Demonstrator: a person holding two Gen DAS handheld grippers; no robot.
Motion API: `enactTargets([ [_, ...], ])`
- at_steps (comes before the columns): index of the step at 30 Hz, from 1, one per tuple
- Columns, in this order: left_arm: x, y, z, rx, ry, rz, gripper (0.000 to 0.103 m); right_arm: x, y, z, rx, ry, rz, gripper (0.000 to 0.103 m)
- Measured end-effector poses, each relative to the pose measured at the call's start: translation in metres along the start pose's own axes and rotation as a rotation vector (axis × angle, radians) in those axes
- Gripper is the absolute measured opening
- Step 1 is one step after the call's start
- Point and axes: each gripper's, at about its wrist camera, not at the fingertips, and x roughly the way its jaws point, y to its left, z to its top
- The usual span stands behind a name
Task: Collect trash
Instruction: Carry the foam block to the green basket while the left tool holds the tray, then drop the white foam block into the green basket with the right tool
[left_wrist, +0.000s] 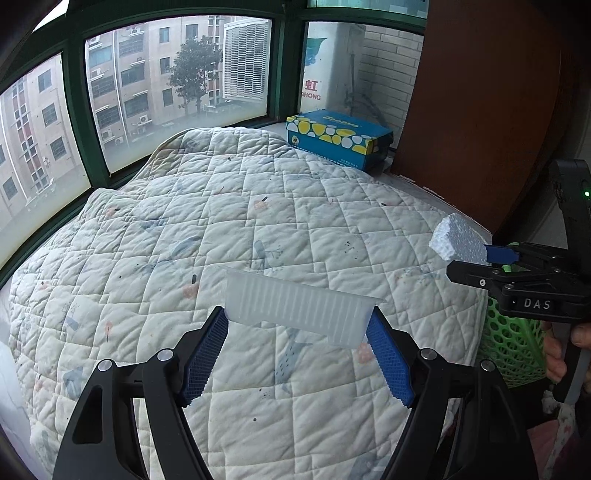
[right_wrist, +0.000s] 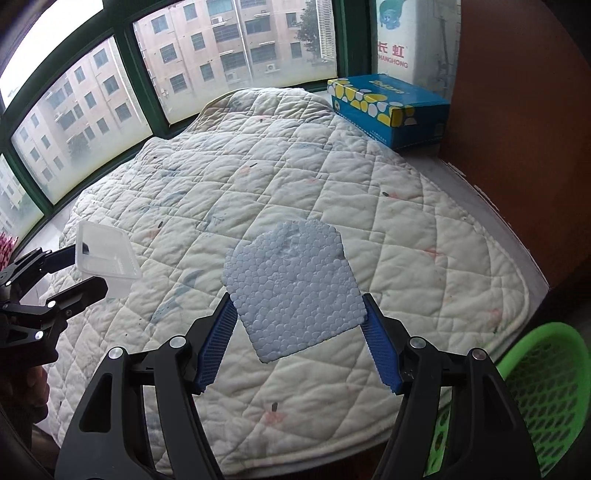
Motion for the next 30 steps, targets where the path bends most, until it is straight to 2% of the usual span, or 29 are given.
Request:
enactTargets([
  [11, -0.015, -0.045, 0.005, 0.049, -0.033, -0.056, 0.073, -0.067, -0.027, -0.043, 0.085, -0.063, -0.05, 0.067],
  [30, -0.013, -0.13, 0.019, 0.14, -0.041, -0.177, 0.073, -0.128, -0.097, -0.098, 0.246, -0.108, -0.167, 0.067],
])
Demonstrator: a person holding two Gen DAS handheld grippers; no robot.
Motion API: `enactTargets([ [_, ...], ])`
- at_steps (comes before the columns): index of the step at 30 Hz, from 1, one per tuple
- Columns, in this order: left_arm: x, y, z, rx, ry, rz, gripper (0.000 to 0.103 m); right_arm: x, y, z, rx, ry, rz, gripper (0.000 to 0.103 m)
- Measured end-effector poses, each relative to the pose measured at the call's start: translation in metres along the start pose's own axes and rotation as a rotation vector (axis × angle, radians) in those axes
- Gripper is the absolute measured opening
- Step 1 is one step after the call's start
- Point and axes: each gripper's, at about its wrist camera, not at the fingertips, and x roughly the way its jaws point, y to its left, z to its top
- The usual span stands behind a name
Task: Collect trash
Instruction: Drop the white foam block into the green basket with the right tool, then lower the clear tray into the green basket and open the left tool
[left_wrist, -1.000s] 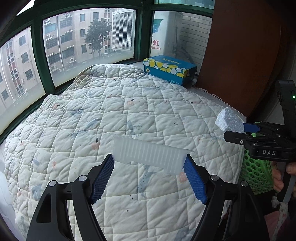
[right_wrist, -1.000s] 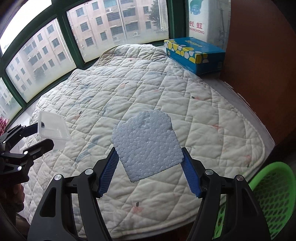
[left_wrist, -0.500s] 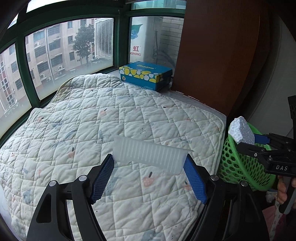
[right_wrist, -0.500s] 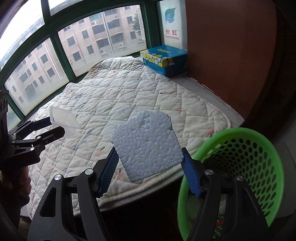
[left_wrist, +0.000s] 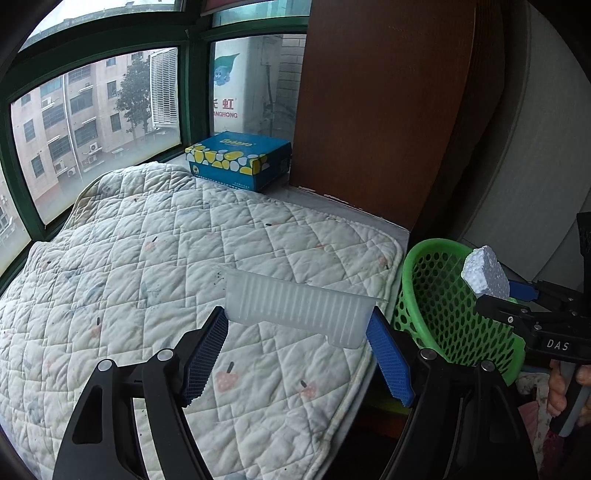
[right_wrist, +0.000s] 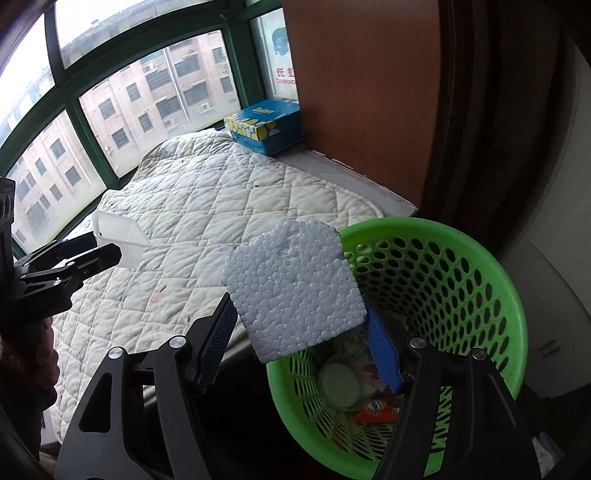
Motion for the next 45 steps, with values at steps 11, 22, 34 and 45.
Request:
enactTargets([
  [11, 0.009, -0.04, 0.01, 0.059, 0.003, -0.047, 0.073, -0.02, -0.046, -0.014, 0.089, -0.014, -0.058, 0.068],
  [22, 0.015, -0.076, 0.017, 0.115, 0.005, -0.09, 0.073, -0.045, -0.079, -0.03, 0.158, -0.044, -0.095, 0.076],
  [34, 0.028, -0.118, 0.017, 0.161, 0.032, -0.136, 0.073, -0.073, -0.098, -0.045, 0.189, -0.081, -0.122, 0.08],
  [45, 0.034, -0.155, 0.019, 0.209, 0.042, -0.161, 0.074, -0.091, -0.102, -0.053, 0.212, -0.12, -0.117, 0.083],
])
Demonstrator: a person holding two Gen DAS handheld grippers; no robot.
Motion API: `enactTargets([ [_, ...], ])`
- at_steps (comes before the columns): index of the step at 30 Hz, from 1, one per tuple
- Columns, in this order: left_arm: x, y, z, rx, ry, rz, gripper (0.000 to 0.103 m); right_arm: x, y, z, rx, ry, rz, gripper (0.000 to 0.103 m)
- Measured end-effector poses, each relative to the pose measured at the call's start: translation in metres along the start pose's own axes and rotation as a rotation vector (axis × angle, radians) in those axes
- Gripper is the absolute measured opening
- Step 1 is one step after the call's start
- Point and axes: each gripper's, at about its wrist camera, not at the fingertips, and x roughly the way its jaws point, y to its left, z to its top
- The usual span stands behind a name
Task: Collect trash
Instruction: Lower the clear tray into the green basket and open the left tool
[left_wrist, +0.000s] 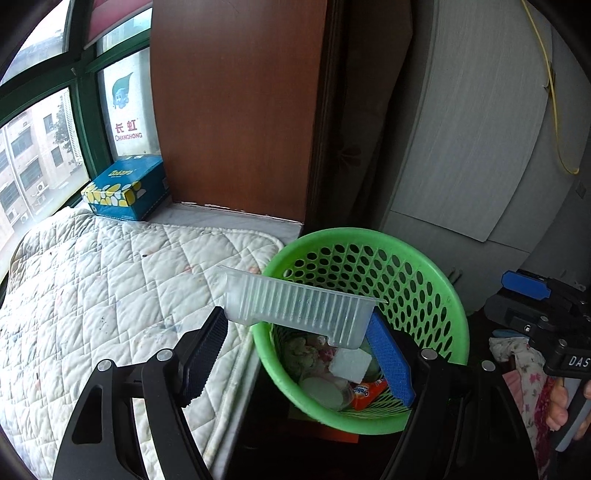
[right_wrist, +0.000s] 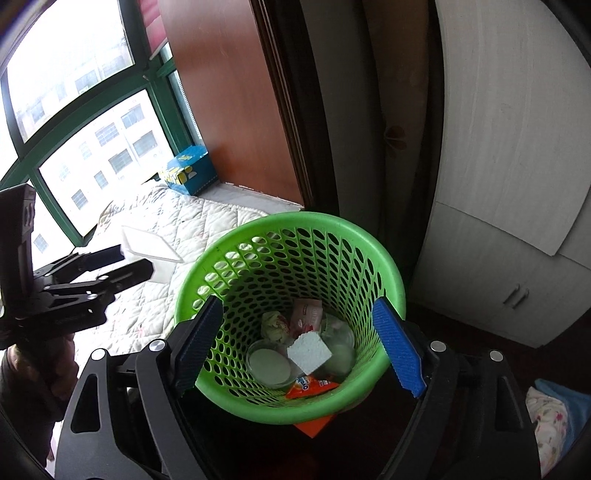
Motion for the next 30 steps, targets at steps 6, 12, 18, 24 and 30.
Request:
enactTargets([
  [6, 0.007, -0.011, 0.002, 0.01, 0.016, -0.009, 0.074, -0.005, -0.004, -0.001, 0.016, -0.011, -0.002, 0.083],
  [12, 0.011, -0.016, 0.004, 0.011, 0.026, -0.016, 0.074, -0.009, -0.01, -0.004, 0.03, -0.015, -0.001, 0.084],
  [18, 0.015, -0.02, 0.004, 0.017, 0.031, -0.02, 0.077, -0.01, -0.011, -0.004, 0.033, -0.017, 0.003, 0.084],
  [24, 0.015, -0.022, 0.004, 0.016, 0.032, -0.023, 0.078, -0.012, -0.012, -0.006, 0.041, -0.022, 0.002, 0.085],
  [30, 0.014, -0.019, 0.002, 0.008, 0.03, -0.017, 0.081, -0.012, -0.011, -0.006, 0.04, -0.023, 0.002, 0.085],
])
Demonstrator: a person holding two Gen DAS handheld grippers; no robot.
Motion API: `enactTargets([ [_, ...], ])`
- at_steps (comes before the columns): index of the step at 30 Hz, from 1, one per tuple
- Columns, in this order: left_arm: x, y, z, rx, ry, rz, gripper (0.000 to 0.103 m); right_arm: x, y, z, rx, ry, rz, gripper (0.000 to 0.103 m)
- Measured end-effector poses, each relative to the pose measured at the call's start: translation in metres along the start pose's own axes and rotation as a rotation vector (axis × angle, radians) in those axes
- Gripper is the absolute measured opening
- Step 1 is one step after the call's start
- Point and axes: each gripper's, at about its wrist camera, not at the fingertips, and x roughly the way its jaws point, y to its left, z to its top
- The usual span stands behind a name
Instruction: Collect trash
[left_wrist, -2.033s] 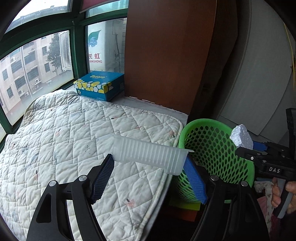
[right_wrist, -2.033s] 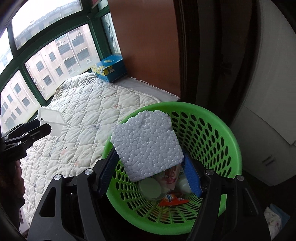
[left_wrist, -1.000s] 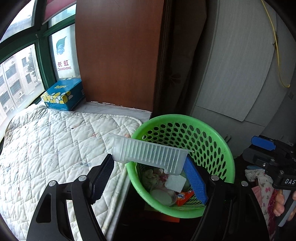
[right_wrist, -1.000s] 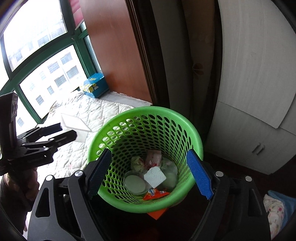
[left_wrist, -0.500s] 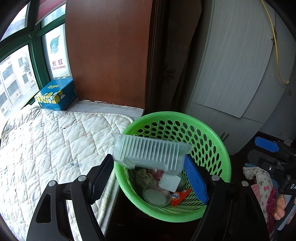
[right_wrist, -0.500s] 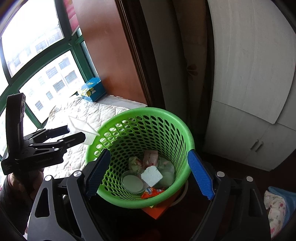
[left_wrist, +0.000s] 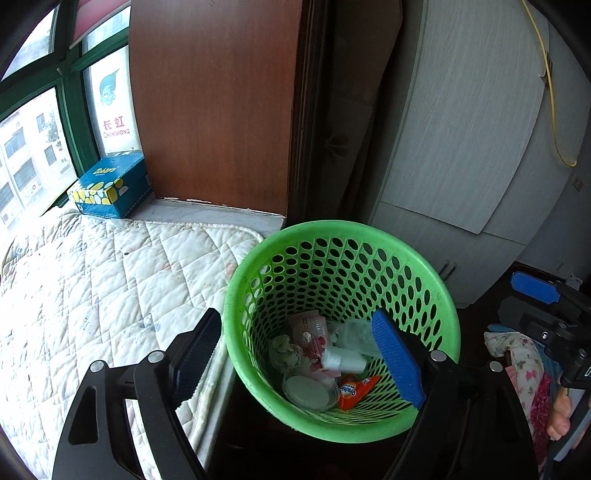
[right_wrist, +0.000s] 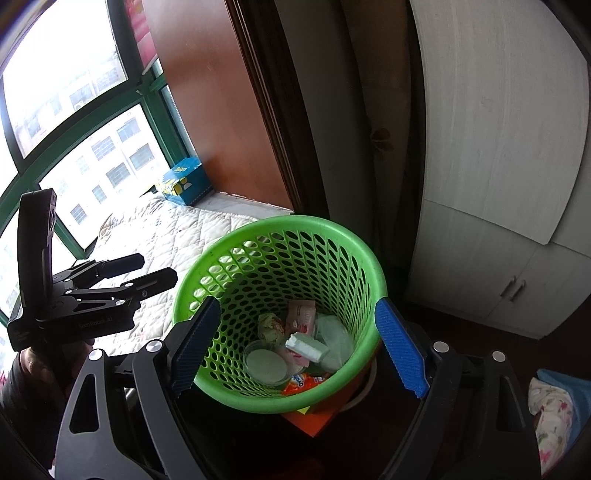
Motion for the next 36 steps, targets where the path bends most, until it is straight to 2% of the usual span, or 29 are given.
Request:
enactTargets([
  [13, -0.018, 0.028, -0.008, -0.063, -0.023, 0.049, 0.088, 0.006, 0.018, 0.0, -0.025, 0.01, 0.037, 0.086],
  [20, -0.034, 0.048, -0.015, -0.106, -0.043, 0.113, 0.093, 0.013, 0.043, 0.002, -0.064, 0.009, 0.066, 0.087],
  [36, -0.081, 0.096, -0.035, -0.196, -0.099, 0.272, 0.095, 0.026, 0.111, 0.006, -0.183, -0.018, 0.104, 0.09],
])
